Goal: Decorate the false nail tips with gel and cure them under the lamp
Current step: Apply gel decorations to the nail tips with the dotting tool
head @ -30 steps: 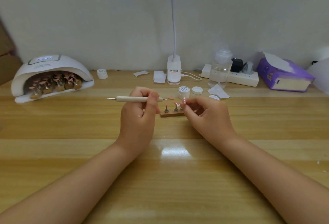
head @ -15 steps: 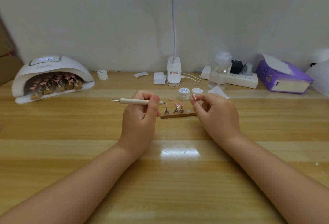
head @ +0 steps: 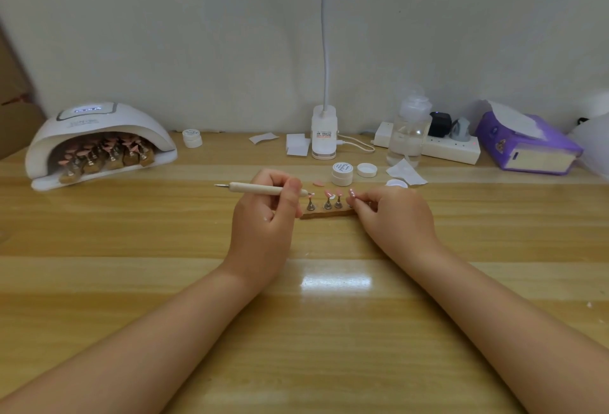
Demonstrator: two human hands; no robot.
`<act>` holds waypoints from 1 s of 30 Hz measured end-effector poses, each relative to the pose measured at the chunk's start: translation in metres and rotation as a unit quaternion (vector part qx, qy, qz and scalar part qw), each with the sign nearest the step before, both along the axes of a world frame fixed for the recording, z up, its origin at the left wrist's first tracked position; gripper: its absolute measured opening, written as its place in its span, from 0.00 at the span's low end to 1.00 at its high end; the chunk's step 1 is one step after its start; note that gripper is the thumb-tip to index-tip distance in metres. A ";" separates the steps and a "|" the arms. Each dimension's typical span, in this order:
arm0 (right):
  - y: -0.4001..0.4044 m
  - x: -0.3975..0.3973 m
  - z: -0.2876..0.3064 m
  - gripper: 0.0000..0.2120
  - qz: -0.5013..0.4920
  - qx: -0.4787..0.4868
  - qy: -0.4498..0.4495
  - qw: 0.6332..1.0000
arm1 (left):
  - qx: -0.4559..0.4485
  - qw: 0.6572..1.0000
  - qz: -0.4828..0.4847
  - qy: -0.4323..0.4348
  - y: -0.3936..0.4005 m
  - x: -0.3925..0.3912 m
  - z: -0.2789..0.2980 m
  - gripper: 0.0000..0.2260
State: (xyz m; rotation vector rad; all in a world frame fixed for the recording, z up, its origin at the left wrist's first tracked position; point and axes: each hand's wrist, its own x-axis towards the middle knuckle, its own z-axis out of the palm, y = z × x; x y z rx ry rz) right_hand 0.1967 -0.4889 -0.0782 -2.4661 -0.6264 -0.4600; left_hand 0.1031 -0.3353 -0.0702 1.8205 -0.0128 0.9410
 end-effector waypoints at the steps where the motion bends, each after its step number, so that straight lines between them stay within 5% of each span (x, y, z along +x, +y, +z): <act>1: 0.000 0.000 0.000 0.10 -0.002 -0.008 0.002 1.000 | 0.000 1.000 -0.001 0.000 0.000 0.000 0.000 0.07; 15: 0.000 -0.006 0.003 0.19 -0.055 -0.156 -0.087 0.982 | 0.005 1.000 0.007 0.003 0.000 -0.002 0.001 0.07; 22: -0.014 -0.002 0.013 0.12 -0.048 -0.016 -0.148 0.988 | 0.004 1.000 0.008 0.003 0.002 0.000 -0.001 0.07; 30: -0.049 0.030 0.015 0.24 -0.149 0.062 0.006 0.987 | 0.004 1.000 0.006 0.004 0.002 0.000 -0.002 0.08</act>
